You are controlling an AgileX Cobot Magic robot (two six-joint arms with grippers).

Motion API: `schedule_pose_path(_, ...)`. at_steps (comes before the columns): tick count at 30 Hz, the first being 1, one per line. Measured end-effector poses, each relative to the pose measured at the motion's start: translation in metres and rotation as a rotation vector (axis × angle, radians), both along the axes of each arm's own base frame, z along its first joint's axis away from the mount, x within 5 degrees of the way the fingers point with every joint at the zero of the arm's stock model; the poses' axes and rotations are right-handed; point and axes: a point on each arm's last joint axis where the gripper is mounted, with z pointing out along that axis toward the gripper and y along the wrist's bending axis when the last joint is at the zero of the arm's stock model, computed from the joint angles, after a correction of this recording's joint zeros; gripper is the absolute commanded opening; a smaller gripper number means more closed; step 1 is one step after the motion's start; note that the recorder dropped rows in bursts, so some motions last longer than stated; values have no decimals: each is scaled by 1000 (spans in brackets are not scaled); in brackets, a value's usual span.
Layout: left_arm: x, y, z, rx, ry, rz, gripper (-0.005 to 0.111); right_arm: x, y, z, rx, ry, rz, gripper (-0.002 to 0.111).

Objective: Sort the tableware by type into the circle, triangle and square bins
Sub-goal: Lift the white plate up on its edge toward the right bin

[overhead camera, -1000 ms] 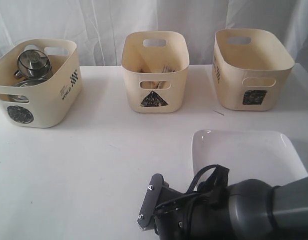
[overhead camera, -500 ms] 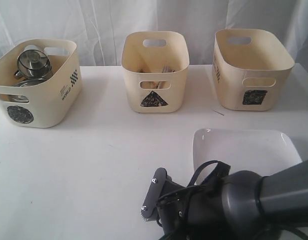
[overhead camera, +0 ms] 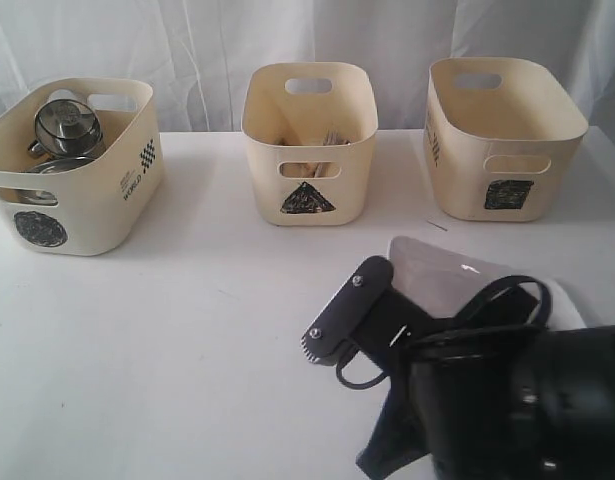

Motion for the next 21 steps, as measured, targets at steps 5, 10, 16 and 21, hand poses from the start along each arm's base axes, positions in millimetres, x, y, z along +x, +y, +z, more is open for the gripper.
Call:
schedule_pose_path(5, 0, 0, 0, 0, 0, 0, 0, -26, -16, 41, 138, -60, -29, 0)
schedule_pose_path(10, 0, 0, 0, 0, 0, 0, 0, -40, -33, 67, 220, -108, -47, 0)
schedule_pose_path(16, 0, 0, 0, 0, 0, 0, 0, -41, -47, 87, 232, -230, -19, 0)
schedule_pose_path(21, 0, 0, 0, 0, 0, 0, 0, -32, -55, 107, 230, -349, -22, 0)
